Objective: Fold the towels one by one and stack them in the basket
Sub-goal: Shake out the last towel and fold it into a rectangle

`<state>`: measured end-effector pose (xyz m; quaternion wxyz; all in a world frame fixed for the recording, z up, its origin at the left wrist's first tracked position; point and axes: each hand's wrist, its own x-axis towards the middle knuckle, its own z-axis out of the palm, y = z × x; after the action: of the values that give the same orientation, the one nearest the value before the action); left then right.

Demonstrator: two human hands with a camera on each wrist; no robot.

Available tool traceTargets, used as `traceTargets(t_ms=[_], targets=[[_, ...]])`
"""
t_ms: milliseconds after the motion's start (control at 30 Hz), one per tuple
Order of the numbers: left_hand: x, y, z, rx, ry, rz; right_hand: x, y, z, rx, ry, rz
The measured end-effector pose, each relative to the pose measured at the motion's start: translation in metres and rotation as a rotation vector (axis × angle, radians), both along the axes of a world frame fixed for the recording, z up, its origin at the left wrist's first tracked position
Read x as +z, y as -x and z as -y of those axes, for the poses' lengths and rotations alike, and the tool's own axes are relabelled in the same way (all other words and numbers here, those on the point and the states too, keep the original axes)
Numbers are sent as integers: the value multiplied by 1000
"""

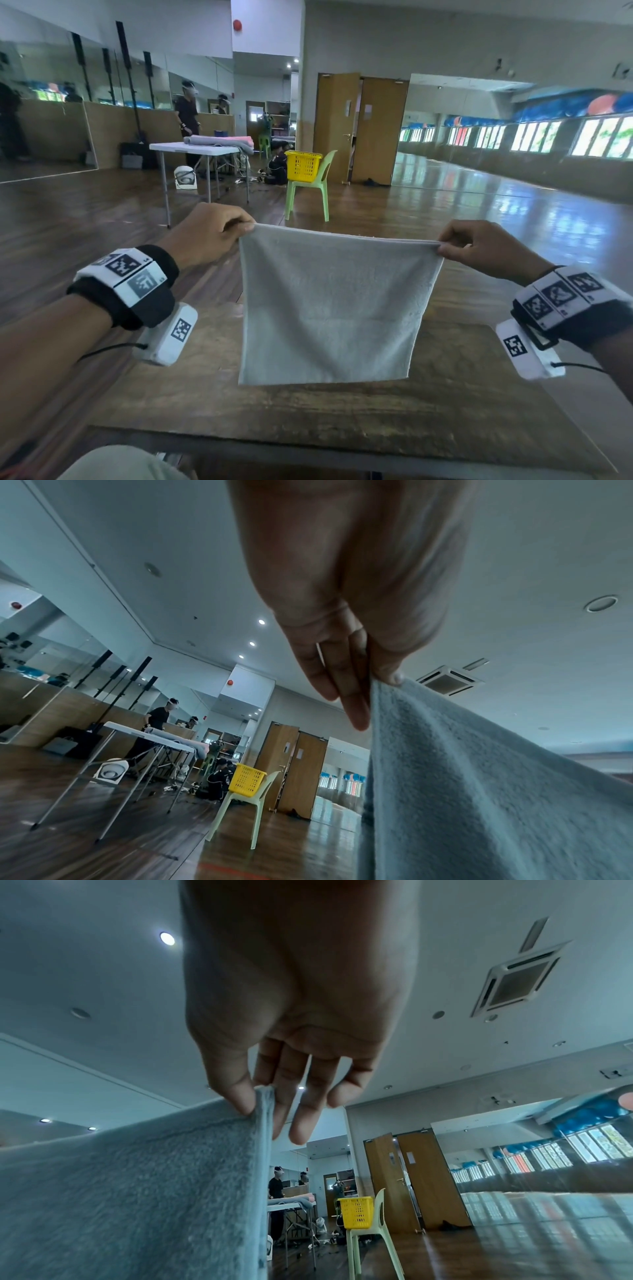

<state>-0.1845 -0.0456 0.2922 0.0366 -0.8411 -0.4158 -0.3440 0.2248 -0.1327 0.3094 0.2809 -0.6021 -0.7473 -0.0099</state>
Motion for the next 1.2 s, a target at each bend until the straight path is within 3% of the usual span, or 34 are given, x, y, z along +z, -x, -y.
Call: traceTargets(t_ms=[167,267,333,467,633,733,933,1033,1200], targets=[[1,8,7,-23,95,-32,3,4,7,52,123,52],[6,19,12,-150,414,-87,11,4,9,88,280,-8],[4,24,12,-240,628,-31,13,0,8,111,365,-83],[-13,21,1,-285,824,63,-3,-7,-4,123,488,-187],[-61,9,-30,-199,856,-140,-67,-18,-45,107,647,-141],[-101,1,-58,-99,757,-245,-117,-23,-72,129,643,-110],[-163,-16,-93,109,500,-200,-187,-23,-110,-60,335,-62],[-185,-21,-91,106,452,-169,-208,-18,-108,-90,187,11],[-221,-13,-61,-39,498,-273,-249,-15,-70,62,90,132]])
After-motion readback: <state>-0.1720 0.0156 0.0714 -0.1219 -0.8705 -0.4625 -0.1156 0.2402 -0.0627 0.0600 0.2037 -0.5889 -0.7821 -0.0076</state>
